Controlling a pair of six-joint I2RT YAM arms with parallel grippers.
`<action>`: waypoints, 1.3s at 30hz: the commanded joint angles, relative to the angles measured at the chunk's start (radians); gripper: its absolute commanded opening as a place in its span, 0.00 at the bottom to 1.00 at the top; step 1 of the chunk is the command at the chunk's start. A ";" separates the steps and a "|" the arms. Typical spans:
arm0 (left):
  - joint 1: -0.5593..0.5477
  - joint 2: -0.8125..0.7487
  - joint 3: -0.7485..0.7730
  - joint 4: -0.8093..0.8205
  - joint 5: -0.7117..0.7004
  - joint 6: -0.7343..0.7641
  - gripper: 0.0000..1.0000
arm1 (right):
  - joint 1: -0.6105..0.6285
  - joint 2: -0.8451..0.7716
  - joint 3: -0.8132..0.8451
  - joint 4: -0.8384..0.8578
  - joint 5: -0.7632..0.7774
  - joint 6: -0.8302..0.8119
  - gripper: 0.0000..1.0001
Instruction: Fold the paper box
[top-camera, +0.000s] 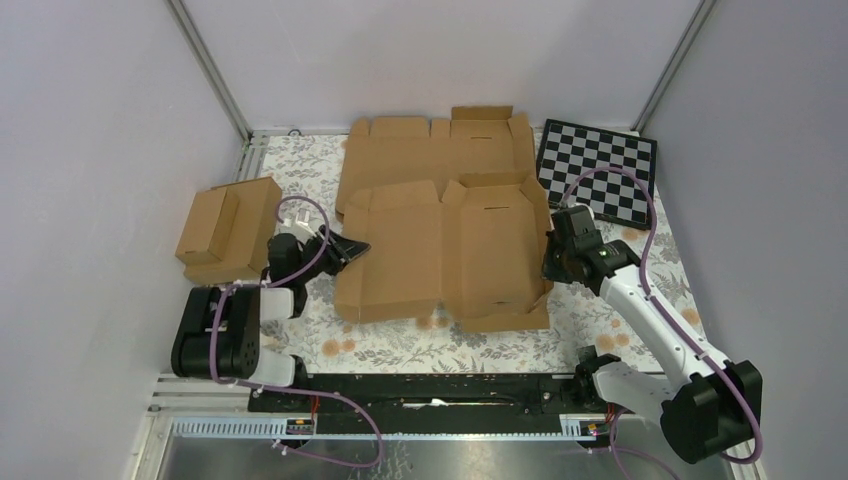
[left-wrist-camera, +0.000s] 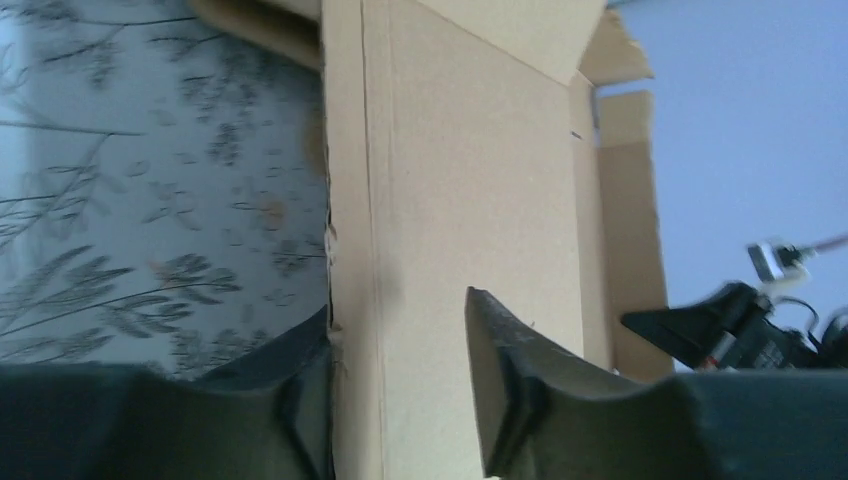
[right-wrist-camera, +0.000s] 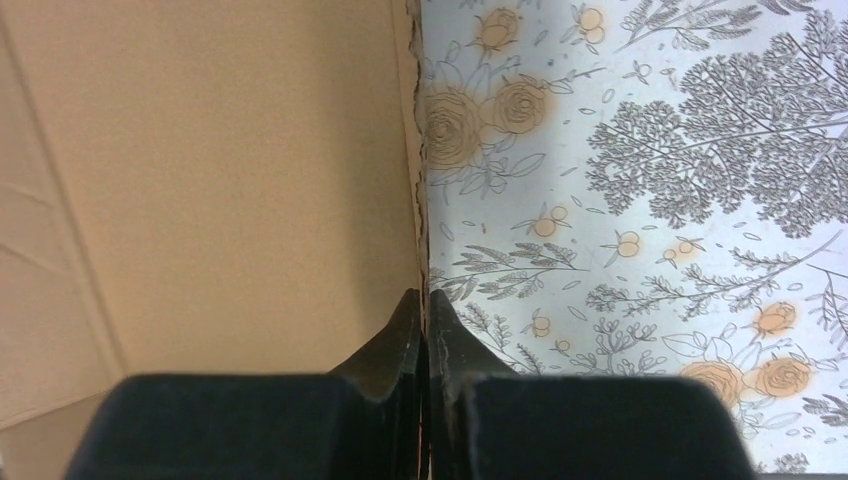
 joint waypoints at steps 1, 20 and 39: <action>-0.002 -0.142 -0.002 0.170 0.141 -0.068 0.35 | -0.002 -0.056 0.025 0.053 -0.075 -0.006 0.04; -0.119 -0.639 0.388 -0.947 -0.162 0.511 0.00 | -0.002 0.072 0.060 0.184 -0.130 -0.032 0.70; -0.119 -0.911 0.356 -0.993 -0.028 0.590 0.00 | -0.092 0.126 -0.017 0.453 -0.280 0.006 1.00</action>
